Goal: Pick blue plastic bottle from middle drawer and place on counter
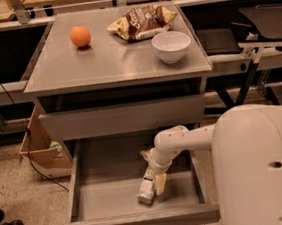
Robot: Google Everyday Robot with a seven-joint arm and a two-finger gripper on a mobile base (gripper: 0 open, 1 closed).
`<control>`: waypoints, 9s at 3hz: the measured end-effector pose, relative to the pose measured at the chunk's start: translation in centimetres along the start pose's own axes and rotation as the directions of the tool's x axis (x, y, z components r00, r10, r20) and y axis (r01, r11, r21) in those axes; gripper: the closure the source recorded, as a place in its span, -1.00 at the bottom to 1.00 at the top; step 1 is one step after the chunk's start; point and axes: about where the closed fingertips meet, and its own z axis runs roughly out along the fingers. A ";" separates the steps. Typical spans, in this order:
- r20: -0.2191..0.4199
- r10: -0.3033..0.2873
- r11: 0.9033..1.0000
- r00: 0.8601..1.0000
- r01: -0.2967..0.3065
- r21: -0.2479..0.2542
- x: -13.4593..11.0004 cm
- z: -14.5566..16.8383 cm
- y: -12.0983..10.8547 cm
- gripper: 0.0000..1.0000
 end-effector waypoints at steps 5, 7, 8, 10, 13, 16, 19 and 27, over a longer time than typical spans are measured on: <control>-0.042 0.065 0.998 0.997 -0.066 -0.018 1.7 -1.8 0.6 0.85; -0.103 0.103 0.989 0.989 -0.091 0.115 2.5 -12.3 1.1 1.00; -0.137 0.095 0.977 0.986 -0.066 0.202 2.0 -18.5 -0.3 1.00; -0.173 0.102 0.970 0.980 -0.060 0.234 1.5 -21.3 0.0 1.00; -0.307 0.056 0.907 0.950 0.080 0.413 -3.8 -35.8 -4.6 1.00; -0.331 0.036 0.855 0.943 0.143 0.499 -6.1 -43.3 -9.5 1.00; -0.324 -0.011 0.756 0.946 0.220 0.616 -8.8 -50.2 -17.2 1.00; 0.099 -0.060 0.815 0.993 -0.008 0.580 -19.5 -38.2 -33.5 0.00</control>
Offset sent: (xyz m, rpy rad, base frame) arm 0.0032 -0.0020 -0.0491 -0.0419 0.0690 -0.0155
